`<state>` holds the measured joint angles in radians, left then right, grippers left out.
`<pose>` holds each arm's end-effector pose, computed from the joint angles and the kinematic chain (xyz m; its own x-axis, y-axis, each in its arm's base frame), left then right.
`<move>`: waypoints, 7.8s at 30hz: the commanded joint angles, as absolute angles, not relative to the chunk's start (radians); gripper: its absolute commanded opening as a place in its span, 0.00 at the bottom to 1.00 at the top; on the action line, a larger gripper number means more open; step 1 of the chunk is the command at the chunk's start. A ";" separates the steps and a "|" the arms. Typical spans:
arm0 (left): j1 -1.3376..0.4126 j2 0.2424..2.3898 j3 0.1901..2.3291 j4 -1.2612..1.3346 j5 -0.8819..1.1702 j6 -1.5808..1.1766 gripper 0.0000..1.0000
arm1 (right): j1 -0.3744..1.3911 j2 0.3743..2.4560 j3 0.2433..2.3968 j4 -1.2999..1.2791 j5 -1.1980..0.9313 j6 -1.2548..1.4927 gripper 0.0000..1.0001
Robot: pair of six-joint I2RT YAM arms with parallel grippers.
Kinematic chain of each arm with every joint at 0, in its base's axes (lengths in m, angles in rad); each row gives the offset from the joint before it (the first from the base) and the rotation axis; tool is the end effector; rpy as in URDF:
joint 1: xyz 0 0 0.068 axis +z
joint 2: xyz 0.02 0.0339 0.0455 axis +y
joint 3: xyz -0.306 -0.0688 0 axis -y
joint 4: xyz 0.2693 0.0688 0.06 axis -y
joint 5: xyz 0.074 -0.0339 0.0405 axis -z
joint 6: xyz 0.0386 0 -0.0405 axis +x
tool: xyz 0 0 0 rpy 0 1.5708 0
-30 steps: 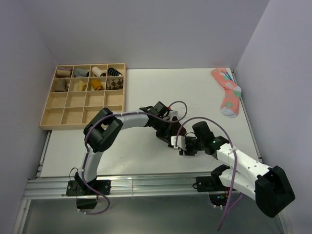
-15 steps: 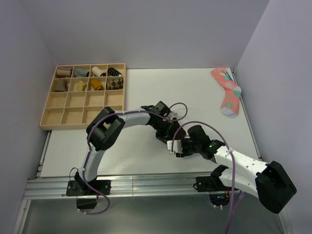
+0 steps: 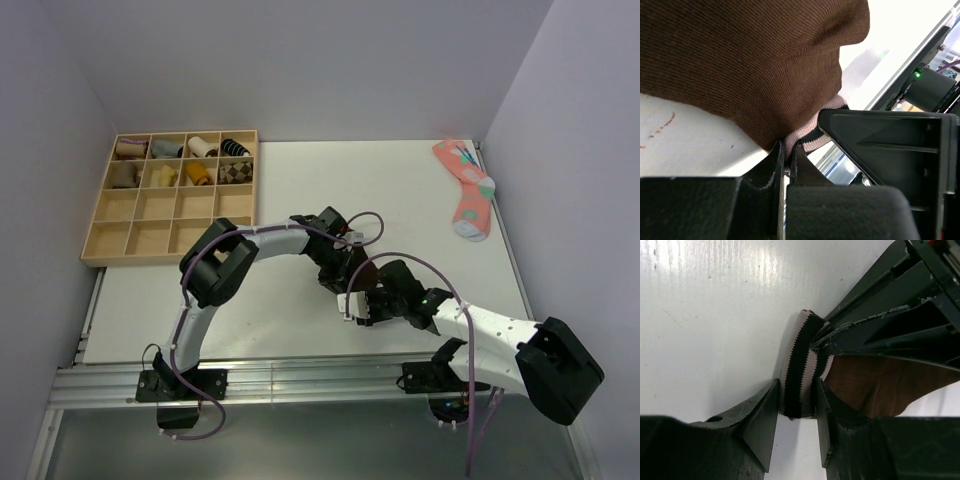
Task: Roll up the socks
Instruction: Roll the sock at the center of the board.
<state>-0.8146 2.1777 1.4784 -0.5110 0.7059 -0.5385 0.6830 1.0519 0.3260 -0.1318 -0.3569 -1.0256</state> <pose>0.3082 -0.3632 0.1407 -0.9156 0.4019 0.0085 0.2808 0.6545 -0.7020 0.1323 0.1250 0.1620 0.3530 -0.7456 -0.5652 -0.9002 -0.1060 -0.4223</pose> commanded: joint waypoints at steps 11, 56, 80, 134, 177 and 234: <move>-0.802 2.137 1.399 -0.450 0.640 -0.636 0.08 | 0.695 1.078 0.348 -0.146 -0.294 -0.940 0.09; -1.035 1.666 0.620 0.831 0.007 -0.454 0.43 | 0.229 1.862 1.094 -1.103 -0.810 -1.028 0.02; -1.069 1.876 0.773 0.835 0.176 -0.227 0.51 | 0.207 2.063 1.209 -1.198 -0.756 -0.971 0.03; -1.046 1.941 0.851 0.499 0.273 -0.503 0.00 | 0.068 1.801 1.134 -0.818 -0.830 -0.669 0.51; -0.785 2.155 1.118 0.038 0.928 -0.877 0.00 | 0.443 0.945 0.431 -0.428 -0.618 -1.197 0.64; -0.773 1.620 0.625 0.554 0.152 -0.887 0.34 | 0.559 1.465 0.783 -0.757 -0.686 -0.995 0.14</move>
